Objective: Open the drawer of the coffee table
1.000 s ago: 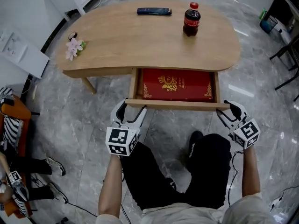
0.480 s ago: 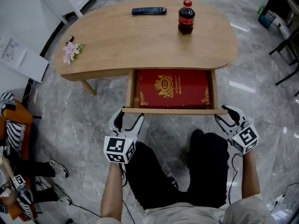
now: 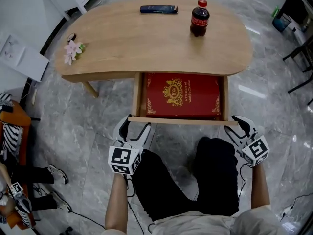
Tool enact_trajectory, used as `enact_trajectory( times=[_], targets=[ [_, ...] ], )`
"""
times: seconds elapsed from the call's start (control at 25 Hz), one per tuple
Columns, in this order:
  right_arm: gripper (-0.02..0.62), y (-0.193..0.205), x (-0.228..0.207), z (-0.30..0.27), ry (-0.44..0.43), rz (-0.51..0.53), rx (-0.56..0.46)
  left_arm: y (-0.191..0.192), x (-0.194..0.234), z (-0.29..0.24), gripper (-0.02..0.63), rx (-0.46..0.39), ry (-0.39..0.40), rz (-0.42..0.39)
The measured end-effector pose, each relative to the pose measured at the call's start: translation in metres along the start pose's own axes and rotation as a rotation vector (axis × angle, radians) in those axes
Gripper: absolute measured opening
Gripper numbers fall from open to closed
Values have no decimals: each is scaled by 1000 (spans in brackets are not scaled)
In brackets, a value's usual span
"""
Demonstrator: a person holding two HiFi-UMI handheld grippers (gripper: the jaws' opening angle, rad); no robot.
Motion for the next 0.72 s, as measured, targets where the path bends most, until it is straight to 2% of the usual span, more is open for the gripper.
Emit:
enact_trajectory(
  times=[0.12,0.24,0.4,0.56,0.72],
  targets=[
    [193,0,-4,-6,-12,-9,16,-1,3,-4,311,26,-9,3],
    [193,-7,-9,-5,-18,-39,75,-8,3,-7,311,104,-39,18],
    [156,-56,-13,14,-32,-97,155,-36,-1,10,310,201,-115,157],
    [156,-133,-18,38,-8,-190,196,-102,-20,36,310,271,-159,214],
    [156,-220,-10,48,27,-241,232,-192,-58,58,310,320,-149,247]
  ],
)
Point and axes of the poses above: the fingertips, and each gripper's own axes: z backward along the fingers, x to its left, y out of its underside, the point moved 9 cm from there along z, backward along the fingers, and after that the axes turned 12 degrees about -x, right-handed, at the moved point
